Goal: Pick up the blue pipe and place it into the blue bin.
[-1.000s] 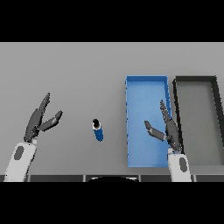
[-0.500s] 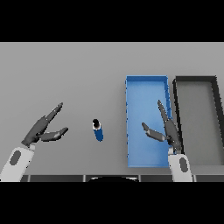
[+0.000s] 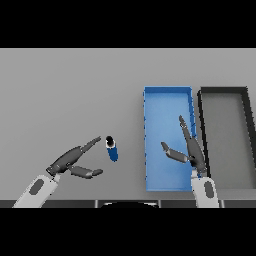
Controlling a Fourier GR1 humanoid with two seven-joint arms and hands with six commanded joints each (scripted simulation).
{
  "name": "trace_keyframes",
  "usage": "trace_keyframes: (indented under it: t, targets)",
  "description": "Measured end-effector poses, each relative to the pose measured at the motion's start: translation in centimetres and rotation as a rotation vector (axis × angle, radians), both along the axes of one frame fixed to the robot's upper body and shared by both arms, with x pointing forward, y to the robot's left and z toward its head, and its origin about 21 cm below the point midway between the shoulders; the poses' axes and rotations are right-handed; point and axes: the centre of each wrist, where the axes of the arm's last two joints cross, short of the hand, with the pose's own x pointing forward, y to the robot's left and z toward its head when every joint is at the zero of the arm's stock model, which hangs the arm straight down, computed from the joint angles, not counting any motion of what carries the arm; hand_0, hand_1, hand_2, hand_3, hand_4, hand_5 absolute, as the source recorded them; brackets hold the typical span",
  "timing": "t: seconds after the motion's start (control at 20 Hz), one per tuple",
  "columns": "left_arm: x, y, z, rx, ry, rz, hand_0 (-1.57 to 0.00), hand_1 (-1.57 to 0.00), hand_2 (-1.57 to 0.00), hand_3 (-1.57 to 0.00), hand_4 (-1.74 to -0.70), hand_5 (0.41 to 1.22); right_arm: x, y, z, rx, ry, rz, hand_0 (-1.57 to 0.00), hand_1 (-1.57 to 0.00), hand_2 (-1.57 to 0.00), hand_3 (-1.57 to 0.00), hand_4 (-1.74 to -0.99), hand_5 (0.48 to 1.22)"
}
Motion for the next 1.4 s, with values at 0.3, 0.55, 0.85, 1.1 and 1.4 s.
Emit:
trace_keyframes:
  t: [0.3, 0.55, 0.85, 1.1, 1.4]
  targets:
    - [1.0, -3.4, -1.9, -0.055, -0.017, -0.024, 0.0, 0.0, 0.0, 0.0, -1.14, 0.488, -0.1, 0.2, 0.0, 0.018, 0.024, -0.003, 0.0, 0.0, 0.0, 0.0, -1.207, 0.555]
    - [2.0, -5.7, -4.1, -0.104, 0.008, 0.005, 0.0, 0.0, 0.0, 0.0, -1.14, 0.495, -0.4, -0.4, 0.4, 0.021, -0.007, -0.007, 0.0, 0.0, 0.0, 0.0, -1.2, 0.549]
    - [3.2, -7.3, -5.6, -0.129, -0.022, 0.019, 0.0, 0.0, -0.05, -0.02, -1.12, 0.543, -0.1, -0.5, -0.2, 0.009, 0.015, -0.023, 0.0, 0.0, 0.0, 0.0, -1.192, 0.549]
    - [3.4, -9.0, -6.0, -0.286, 0.048, 0.005, -0.18, -0.41, -0.58, -0.59, -1.3, 0.784, -0.4, -0.8, 0.1, 0.018, -0.006, -0.007, 0.0, 0.0, 0.0, 0.0, -1.192, 0.56]
    - [2.6, -10.7, -6.2, -0.353, 0.044, -0.004, -1.19, -1.27, -1.31, -1.26, -1.62, 1.106, -0.3, -0.9, -0.1, 0.002, 0.009, -0.02, 0.0, 0.0, 0.0, 0.0, -1.178, 0.561]
